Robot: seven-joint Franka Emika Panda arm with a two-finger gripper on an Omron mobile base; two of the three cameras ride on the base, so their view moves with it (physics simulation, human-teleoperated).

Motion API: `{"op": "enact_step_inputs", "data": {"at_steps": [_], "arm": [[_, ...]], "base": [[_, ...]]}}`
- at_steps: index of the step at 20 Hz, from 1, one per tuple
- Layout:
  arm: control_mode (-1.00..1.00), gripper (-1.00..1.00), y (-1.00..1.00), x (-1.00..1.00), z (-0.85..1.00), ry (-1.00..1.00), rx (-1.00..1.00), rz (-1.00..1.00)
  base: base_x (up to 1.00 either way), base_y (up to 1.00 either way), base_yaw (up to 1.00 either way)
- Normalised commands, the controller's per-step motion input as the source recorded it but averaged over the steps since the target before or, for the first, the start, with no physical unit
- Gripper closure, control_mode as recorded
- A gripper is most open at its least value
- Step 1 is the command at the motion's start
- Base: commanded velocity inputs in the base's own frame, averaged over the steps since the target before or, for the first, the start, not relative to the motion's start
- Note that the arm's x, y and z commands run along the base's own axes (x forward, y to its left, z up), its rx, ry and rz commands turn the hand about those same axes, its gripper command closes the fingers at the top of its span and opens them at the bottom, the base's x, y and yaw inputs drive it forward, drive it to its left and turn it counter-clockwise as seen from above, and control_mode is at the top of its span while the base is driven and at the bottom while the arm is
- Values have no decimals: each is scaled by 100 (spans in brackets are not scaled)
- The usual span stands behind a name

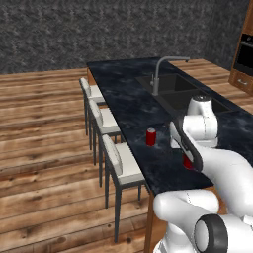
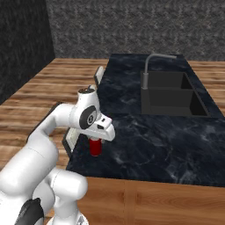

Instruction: Four empty soda cans are scattered around the kitchen. Gather all the cans and cluster them next to the stove for recycling.

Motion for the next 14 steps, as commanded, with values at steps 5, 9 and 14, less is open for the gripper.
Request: {"op": "enact_step_inputs", "data": {"at_steps": [5, 9, 14], "arm": [[-100, 100, -49, -6, 24, -14, 0, -5], [-100, 100, -50, -14, 20, -21, 0, -4], [100, 100, -36, -16, 5, -16, 0, -2]], "base": [[0, 0, 0], [0, 0, 0], [-17, -28, 0]]}}
